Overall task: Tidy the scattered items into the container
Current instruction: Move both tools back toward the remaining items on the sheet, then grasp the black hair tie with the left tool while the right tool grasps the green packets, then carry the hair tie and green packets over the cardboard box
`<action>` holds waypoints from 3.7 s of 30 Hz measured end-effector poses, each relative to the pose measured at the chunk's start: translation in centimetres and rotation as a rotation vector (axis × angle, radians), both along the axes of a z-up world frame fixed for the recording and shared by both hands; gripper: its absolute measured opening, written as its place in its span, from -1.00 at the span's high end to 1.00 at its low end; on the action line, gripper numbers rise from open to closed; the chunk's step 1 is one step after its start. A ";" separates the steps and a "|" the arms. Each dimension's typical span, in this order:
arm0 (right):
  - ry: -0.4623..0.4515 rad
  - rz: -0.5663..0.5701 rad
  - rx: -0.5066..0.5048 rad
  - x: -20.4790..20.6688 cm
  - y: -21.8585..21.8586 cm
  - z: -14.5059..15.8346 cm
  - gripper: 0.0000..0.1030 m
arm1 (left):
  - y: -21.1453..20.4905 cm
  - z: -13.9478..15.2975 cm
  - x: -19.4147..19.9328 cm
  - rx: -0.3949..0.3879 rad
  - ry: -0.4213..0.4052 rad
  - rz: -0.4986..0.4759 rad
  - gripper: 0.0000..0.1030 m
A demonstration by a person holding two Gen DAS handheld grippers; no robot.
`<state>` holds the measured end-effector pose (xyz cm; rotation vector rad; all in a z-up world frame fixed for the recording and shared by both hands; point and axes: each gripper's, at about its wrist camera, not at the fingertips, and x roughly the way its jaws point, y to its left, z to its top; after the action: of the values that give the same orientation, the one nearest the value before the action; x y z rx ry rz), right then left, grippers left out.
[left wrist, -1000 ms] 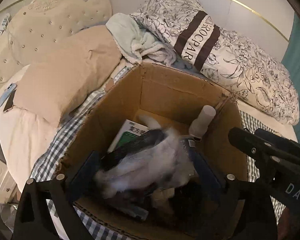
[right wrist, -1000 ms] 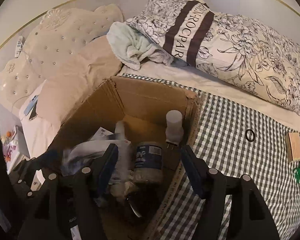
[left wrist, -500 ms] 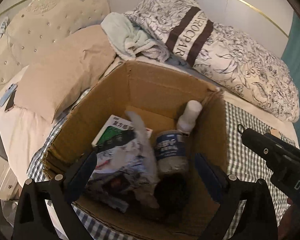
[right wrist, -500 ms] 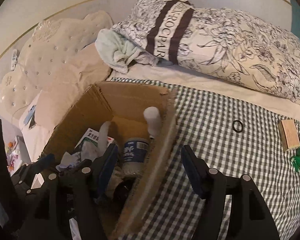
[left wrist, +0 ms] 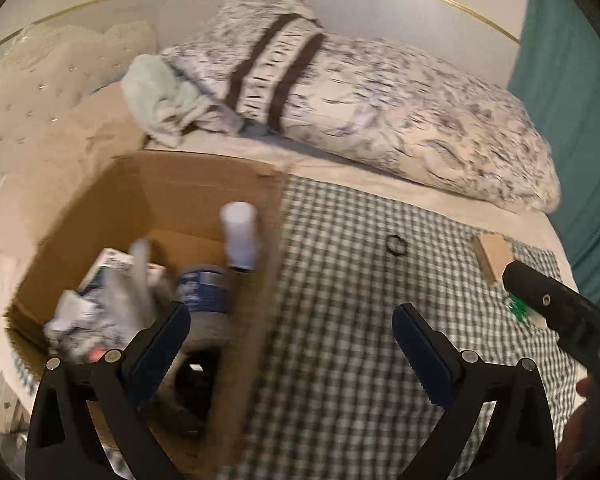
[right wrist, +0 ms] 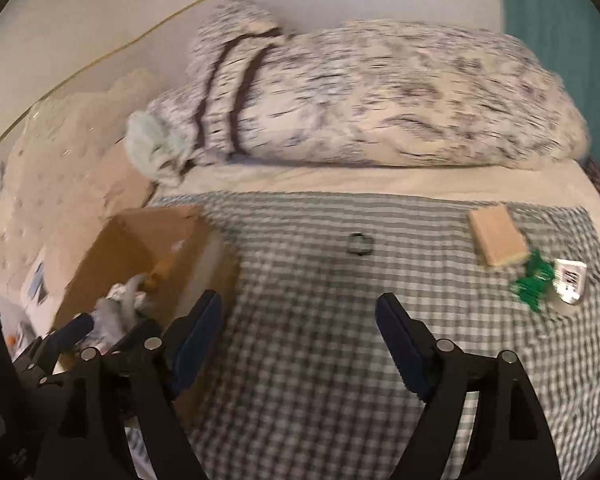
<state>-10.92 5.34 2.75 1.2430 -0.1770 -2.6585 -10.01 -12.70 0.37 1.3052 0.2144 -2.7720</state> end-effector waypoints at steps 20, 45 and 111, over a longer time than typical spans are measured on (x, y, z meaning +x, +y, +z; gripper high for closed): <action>-0.110 -0.324 0.043 -2.6 15.8 -7.6 -0.55 | 9.4 -5.5 -4.7 -0.020 -0.042 -0.121 -1.00; -0.202 -0.426 0.047 -6.4 21.3 -13.9 -0.55 | 14.2 -13.4 -14.2 0.001 -0.094 -0.142 -1.00; -0.143 -0.205 0.068 -4.1 15.3 -10.0 0.01 | 8.6 -11.4 -5.8 0.041 -0.120 -0.167 0.84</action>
<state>-15.06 20.65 -7.24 1.5140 -0.2504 -2.7657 -15.82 -4.10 -11.07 1.5615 0.1627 -2.8236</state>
